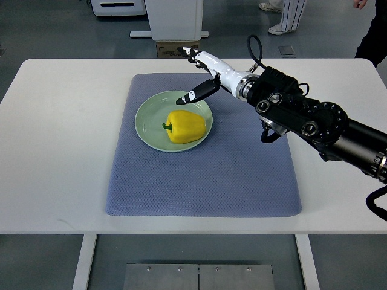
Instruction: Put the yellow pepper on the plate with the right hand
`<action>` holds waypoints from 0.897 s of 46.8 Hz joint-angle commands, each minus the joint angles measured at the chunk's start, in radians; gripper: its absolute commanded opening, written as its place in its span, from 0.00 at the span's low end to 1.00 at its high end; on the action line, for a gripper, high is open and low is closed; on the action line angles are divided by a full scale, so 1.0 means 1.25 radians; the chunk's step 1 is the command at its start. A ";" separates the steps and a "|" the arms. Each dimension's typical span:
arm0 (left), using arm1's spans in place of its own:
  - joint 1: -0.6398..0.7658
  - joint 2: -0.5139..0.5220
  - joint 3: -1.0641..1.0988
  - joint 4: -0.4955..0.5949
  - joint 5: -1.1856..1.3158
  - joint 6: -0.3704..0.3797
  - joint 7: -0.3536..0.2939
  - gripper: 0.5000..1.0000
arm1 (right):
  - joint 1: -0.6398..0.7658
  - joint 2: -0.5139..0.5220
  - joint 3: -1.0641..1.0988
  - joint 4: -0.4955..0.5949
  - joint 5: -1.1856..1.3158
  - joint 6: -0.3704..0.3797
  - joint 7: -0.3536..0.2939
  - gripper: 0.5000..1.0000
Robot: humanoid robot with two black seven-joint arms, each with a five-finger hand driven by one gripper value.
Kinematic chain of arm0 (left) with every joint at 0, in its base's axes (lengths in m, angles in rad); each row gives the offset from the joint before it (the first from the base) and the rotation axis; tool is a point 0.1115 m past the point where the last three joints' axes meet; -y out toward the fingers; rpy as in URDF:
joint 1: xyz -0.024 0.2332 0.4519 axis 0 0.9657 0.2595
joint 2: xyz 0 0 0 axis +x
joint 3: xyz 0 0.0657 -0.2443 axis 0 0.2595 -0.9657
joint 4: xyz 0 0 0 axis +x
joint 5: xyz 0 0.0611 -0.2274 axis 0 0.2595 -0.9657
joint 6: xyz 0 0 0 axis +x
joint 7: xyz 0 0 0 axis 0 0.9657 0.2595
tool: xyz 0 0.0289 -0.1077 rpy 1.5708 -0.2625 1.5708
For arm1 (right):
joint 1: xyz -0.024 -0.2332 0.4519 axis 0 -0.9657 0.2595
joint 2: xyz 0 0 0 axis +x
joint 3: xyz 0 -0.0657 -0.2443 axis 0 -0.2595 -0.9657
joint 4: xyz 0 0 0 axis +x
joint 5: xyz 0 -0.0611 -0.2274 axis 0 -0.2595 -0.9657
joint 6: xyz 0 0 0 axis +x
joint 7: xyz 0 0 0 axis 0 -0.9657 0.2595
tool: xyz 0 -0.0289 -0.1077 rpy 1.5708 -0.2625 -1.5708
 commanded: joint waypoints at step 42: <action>0.000 0.000 0.000 0.000 0.000 0.000 0.000 1.00 | -0.303 -0.023 0.622 -0.008 0.001 -0.022 0.002 0.99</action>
